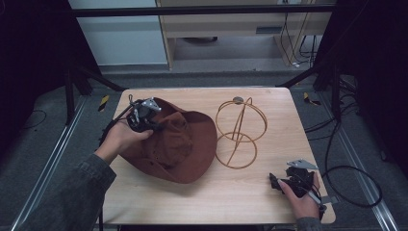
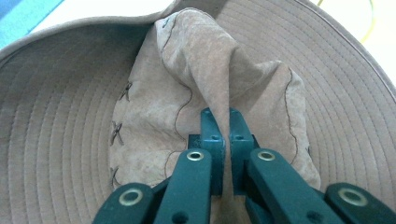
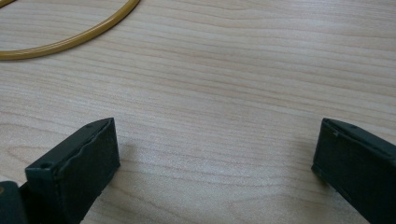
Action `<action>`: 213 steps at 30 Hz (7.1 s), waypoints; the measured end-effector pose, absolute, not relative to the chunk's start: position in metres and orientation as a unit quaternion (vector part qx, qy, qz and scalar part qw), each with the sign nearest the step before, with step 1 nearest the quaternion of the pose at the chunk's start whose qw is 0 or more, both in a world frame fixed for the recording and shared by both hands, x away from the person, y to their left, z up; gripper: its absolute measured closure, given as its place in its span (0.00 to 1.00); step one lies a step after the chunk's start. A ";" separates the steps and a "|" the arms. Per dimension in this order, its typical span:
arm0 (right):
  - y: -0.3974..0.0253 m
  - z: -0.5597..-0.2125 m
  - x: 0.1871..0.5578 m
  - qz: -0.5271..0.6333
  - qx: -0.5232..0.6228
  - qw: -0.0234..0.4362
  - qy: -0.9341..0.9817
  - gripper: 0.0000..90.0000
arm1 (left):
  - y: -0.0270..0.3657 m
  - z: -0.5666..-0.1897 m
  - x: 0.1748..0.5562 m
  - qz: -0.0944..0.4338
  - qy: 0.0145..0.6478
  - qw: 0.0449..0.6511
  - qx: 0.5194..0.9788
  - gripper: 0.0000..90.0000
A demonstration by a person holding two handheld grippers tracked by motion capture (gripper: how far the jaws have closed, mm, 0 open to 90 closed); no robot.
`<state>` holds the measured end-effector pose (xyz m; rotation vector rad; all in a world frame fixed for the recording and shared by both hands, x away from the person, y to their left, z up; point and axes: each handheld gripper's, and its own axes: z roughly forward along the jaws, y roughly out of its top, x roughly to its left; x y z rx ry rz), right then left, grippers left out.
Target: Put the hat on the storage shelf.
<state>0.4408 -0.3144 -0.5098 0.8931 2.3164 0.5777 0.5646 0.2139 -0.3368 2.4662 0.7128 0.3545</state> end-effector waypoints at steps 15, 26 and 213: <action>-0.315 -0.510 0.441 0.216 0.334 0.293 0.869 0.01 | 0.234 -0.301 0.545 0.147 0.259 0.293 0.908 0.98; -0.314 -0.510 0.441 0.216 0.335 0.292 0.869 0.01 | 0.256 -0.267 0.524 0.166 0.252 0.337 0.892 0.98; -0.316 -0.509 0.442 0.214 0.328 0.294 0.872 0.01 | 0.014 -0.216 0.556 0.163 0.142 0.398 0.891 0.32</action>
